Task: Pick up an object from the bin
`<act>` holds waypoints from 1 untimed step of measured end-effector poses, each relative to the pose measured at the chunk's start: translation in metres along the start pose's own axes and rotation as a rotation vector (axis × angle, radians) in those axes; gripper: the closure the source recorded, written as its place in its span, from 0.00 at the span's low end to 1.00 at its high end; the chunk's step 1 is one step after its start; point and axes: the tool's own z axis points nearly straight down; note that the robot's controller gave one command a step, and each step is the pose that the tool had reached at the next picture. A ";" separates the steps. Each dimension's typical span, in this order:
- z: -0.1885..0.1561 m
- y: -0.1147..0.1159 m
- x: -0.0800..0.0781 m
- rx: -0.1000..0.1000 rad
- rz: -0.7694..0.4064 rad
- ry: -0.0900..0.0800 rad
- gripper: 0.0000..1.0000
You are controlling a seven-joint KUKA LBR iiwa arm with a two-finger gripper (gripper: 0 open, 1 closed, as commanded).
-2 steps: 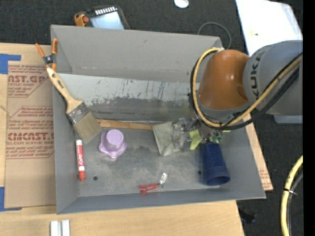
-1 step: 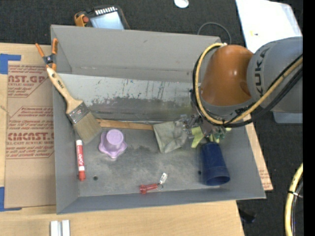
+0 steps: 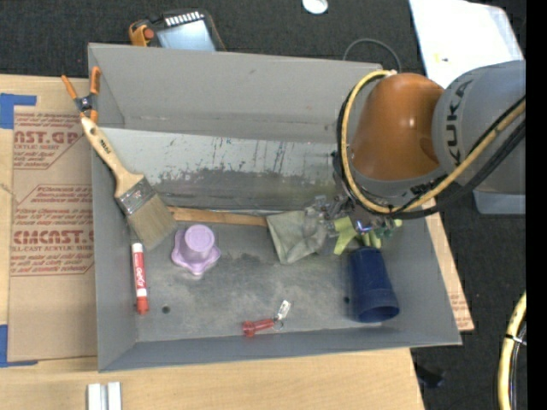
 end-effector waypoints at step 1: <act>-0.007 0.000 0.000 0.000 0.000 0.000 1.00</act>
Offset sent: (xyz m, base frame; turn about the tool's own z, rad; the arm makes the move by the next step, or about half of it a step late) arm -0.0005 -0.0001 0.0380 0.0002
